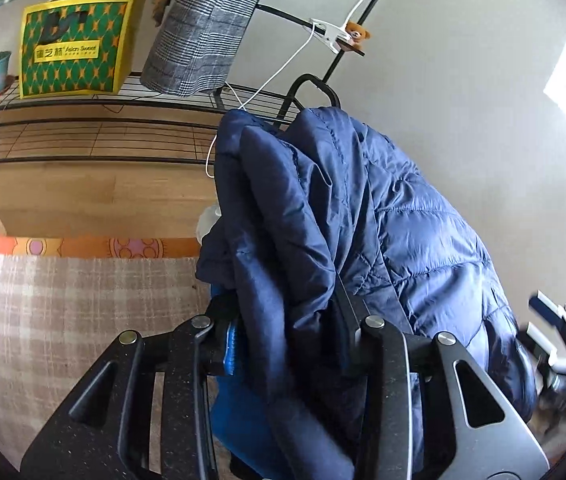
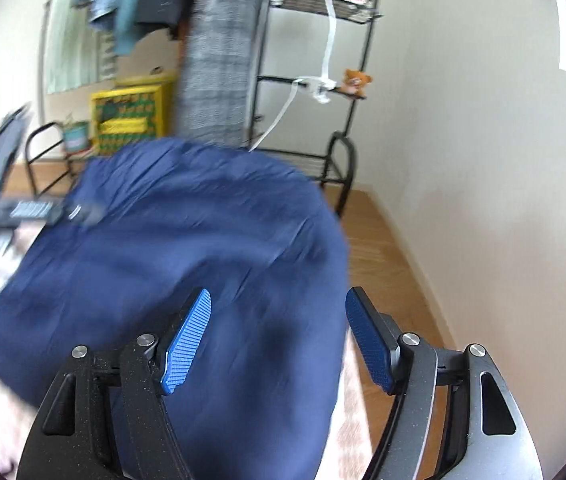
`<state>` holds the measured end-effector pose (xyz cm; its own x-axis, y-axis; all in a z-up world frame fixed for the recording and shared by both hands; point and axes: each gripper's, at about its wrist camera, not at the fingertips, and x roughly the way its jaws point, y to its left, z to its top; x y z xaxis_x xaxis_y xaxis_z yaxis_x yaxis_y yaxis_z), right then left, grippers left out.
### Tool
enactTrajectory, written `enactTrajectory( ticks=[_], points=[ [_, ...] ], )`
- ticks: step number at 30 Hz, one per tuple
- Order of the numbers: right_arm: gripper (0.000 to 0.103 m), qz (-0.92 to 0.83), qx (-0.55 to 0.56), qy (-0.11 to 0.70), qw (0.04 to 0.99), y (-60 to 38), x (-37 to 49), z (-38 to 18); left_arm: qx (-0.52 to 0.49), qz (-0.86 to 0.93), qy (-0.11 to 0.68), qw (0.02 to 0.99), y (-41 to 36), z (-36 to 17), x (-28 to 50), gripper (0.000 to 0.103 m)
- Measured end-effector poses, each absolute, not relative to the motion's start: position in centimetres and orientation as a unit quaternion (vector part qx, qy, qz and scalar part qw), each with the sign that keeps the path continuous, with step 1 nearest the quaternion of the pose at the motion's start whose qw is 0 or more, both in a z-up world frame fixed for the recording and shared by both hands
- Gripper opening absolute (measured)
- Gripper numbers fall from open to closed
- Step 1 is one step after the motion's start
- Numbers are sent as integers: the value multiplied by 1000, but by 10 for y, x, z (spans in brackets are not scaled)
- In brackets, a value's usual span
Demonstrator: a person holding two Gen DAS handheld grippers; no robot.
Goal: Fold large clothes
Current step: 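Carry the bundle toward the blue cloth and lower it, open both tools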
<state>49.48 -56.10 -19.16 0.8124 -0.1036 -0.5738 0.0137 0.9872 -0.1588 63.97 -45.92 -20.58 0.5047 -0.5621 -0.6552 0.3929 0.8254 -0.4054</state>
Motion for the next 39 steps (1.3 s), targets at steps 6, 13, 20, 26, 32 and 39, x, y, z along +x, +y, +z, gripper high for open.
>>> enactTrajectory(
  ticks=[6,13,20,26,32,39],
  points=[
    [70,-83,-92,377,918,-571,499,-226,-89,-288,420,856,-466,-208,643,39],
    [70,-127,-59,369,919,-572,488,-212,-84,-277,406,867,-449,-192,616,39],
    [70,-133,-17,318,938,-553,436,-160,-59,-292,375,878,-410,-129,554,39],
    [70,-126,-7,280,952,-524,380,-95,-54,-288,331,897,-364,-49,482,39],
    [70,-125,5,254,959,-497,328,-44,-50,-287,305,907,-317,9,407,39],
    [70,-121,4,244,962,-456,273,-9,-19,-304,270,914,-283,49,315,39]
  ],
)
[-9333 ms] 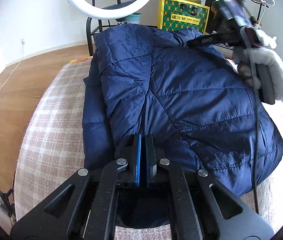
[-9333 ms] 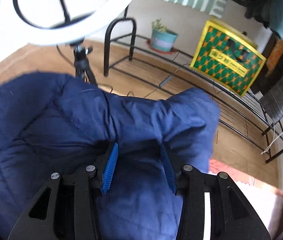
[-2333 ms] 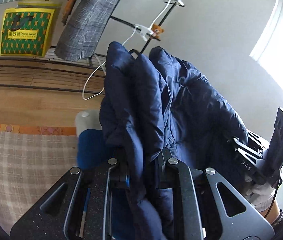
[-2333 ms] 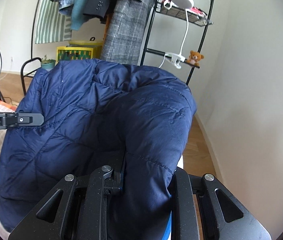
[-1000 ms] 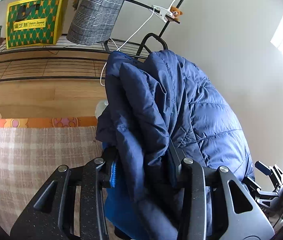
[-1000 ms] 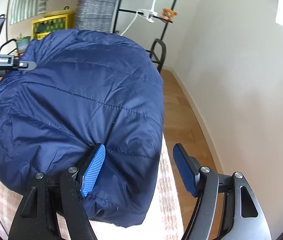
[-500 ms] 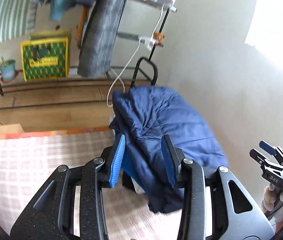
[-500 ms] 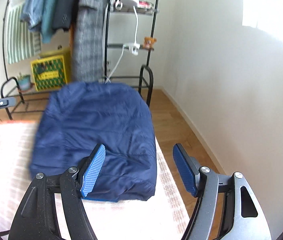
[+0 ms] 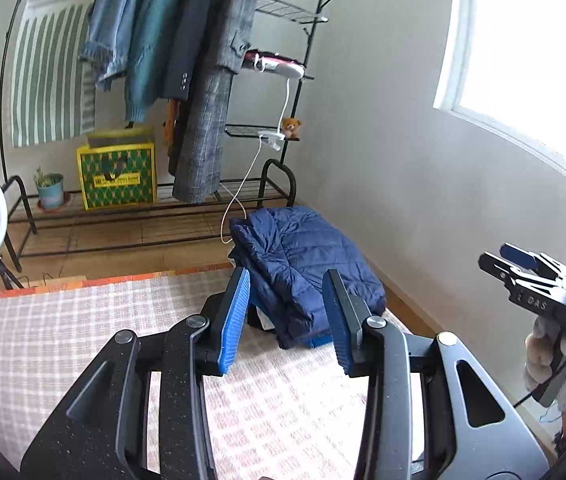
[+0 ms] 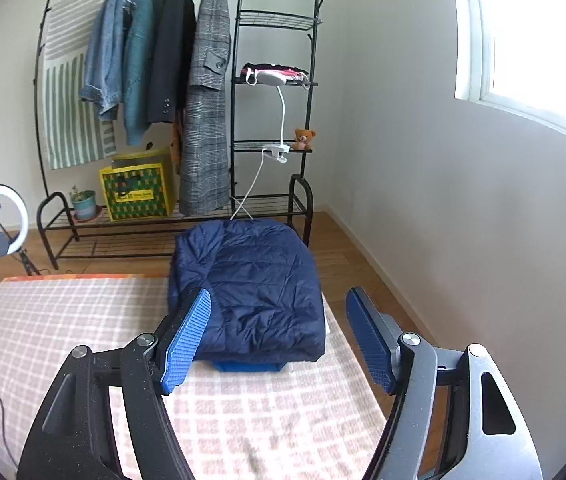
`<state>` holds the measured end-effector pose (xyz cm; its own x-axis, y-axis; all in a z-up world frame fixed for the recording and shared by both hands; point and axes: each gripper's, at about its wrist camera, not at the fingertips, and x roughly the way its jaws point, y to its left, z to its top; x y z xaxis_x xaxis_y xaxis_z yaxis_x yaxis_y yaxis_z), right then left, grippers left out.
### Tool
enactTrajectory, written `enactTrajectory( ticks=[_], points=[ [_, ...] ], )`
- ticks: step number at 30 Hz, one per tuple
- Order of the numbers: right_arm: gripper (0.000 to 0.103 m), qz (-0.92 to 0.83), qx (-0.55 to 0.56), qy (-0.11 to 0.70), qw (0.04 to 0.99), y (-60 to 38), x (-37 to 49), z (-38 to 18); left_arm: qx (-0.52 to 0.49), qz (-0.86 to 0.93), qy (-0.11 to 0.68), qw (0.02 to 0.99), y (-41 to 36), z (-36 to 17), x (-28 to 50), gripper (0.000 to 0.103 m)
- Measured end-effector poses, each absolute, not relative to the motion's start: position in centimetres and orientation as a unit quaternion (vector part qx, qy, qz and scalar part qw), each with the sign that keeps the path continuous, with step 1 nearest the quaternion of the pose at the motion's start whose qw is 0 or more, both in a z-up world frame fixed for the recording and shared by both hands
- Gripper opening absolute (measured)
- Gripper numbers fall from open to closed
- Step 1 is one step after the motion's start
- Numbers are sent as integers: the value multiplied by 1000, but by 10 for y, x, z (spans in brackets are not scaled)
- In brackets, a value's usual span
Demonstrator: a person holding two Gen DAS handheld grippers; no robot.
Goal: Fold large clothes
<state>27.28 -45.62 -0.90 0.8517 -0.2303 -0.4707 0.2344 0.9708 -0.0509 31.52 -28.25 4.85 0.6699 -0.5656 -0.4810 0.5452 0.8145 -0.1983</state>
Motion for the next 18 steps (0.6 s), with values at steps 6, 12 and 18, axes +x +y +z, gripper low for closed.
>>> enactTrajectory(
  ticks=[6,12,18],
  points=[
    [70,-115,-1,233,966,-421,229,8,-1,-315,237,919,-262,65,245,39],
    [73,-113,4,228,967,-384,188,10,2,-329,231,916,-236,63,195,39],
    [80,-121,3,216,969,-351,165,-1,0,-332,233,914,-207,44,173,55]
  ],
)
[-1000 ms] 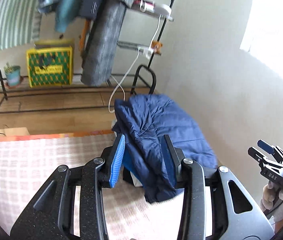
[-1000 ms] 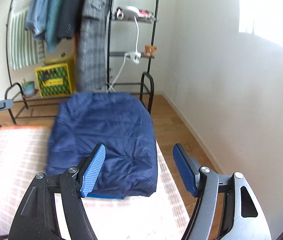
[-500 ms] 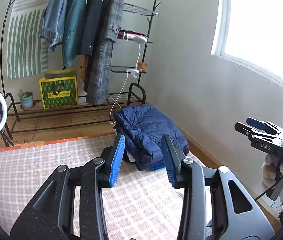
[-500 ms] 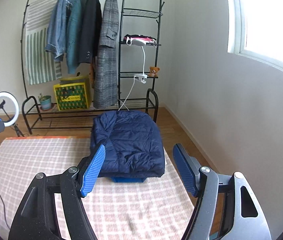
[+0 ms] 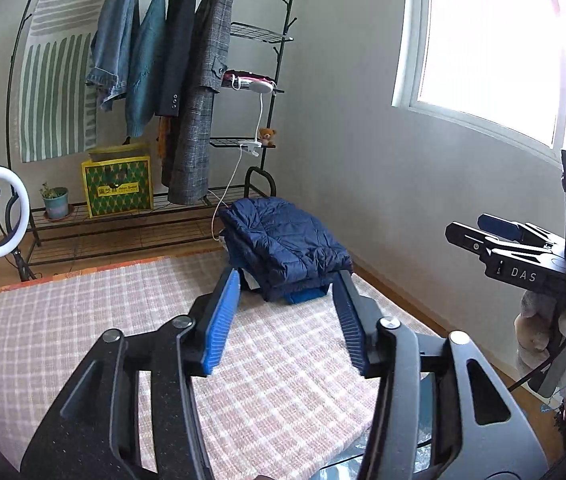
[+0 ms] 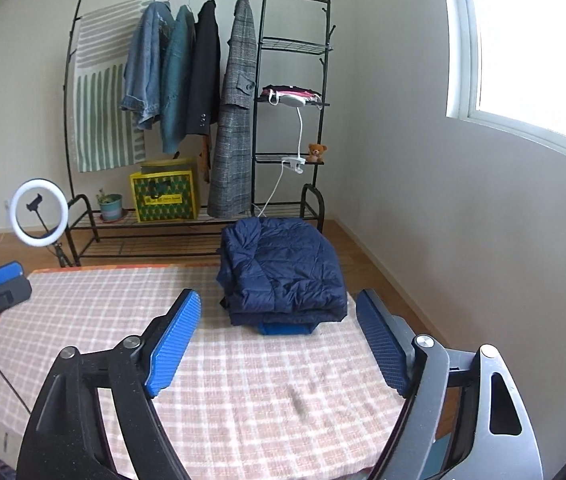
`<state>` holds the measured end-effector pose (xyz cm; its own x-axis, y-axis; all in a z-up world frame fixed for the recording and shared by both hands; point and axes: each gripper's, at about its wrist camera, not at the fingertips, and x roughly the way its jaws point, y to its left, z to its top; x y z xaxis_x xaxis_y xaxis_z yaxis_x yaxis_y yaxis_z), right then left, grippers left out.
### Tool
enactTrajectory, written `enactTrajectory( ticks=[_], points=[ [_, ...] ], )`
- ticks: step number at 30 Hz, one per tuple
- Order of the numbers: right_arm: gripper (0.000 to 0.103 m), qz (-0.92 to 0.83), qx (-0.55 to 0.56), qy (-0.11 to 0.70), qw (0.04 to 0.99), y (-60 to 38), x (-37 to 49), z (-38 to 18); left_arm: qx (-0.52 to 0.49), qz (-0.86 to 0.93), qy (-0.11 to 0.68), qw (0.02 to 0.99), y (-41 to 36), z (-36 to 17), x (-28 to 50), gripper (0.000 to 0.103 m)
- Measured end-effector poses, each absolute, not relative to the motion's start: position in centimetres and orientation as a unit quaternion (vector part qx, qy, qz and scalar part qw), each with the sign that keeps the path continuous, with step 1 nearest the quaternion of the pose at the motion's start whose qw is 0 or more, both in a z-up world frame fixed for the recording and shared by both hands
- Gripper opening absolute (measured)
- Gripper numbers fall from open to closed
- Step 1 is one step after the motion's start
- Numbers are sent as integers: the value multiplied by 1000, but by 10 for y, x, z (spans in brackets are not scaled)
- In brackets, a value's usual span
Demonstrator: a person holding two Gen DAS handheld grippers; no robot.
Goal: Fold large clothes
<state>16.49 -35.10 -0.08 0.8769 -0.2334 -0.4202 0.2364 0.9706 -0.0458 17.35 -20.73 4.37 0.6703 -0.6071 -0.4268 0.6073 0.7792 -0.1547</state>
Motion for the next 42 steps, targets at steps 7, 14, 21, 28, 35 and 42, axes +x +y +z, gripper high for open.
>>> enactTrajectory(
  ticks=[7,14,21,28,35,42],
  points=[
    [84,-131,14,207,969,-316,163,-25,8,-299,224,928,-168,11,160,74],
    [100,-150,35,199,968,-299,175,-55,22,-275,224,935,-147,-24,162,90],
    [100,-155,20,200,967,-286,184,-76,19,-285,231,930,-147,-42,169,102],
    [100,-154,29,201,967,-284,190,-92,36,-254,230,939,-151,-53,172,103],
    [101,-164,41,202,965,-287,192,-100,78,-243,246,935,-162,-73,169,103],
    [101,-172,36,209,962,-287,194,-106,79,-247,253,932,-169,-78,166,103]
  ],
)
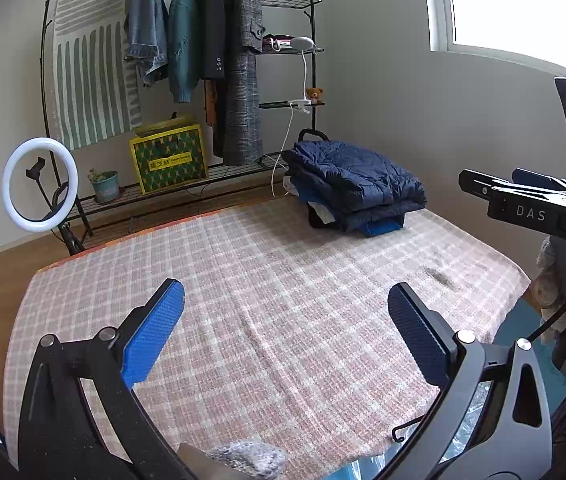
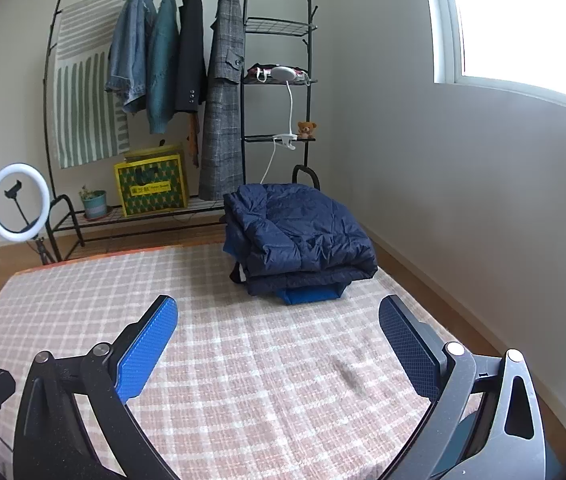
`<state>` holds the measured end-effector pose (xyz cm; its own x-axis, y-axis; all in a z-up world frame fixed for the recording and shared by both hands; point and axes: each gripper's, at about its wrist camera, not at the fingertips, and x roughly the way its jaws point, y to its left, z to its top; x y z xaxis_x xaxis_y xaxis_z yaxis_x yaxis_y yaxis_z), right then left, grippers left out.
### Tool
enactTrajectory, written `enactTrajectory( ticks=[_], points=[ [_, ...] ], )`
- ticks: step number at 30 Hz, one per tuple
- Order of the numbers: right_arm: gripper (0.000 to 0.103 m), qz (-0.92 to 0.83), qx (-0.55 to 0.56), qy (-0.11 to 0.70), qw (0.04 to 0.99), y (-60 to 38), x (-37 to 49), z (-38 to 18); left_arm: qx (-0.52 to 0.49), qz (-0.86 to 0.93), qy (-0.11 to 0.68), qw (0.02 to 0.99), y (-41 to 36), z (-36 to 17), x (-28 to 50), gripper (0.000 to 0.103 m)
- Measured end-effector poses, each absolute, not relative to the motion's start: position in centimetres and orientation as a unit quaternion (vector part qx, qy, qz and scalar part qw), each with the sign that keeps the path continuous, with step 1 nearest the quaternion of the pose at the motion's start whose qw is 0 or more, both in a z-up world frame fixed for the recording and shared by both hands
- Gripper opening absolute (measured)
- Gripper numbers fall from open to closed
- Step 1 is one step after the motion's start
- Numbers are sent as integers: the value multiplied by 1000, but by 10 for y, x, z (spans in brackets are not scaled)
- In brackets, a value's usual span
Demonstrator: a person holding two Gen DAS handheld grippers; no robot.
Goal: Fold large clothes
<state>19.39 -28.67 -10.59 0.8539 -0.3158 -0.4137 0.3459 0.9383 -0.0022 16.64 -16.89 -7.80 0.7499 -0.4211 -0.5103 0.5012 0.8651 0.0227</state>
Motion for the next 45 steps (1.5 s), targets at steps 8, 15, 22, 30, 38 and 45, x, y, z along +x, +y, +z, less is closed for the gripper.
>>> enactTrajectory(
  ticks=[8,15,22,30,38,45],
  points=[
    [101,-173,38,209,962,-287,193,-106,72,-246,257,932,-168,-78,167,103],
    [101,-174,37,210,961,-287,195,-106,65,-244,254,934,-166,-73,168,103],
    [101,-176,37,210,961,-287,195,-107,65,-242,255,934,-167,-73,168,103],
    [101,-178,35,210,961,-287,195,-107,64,-242,254,934,-168,-73,168,103],
    [101,-178,35,210,961,-286,195,-107,63,-242,254,934,-169,-73,168,103],
    [101,-178,34,210,961,-286,195,-107,62,-241,254,935,-168,-70,168,103]
  ],
)
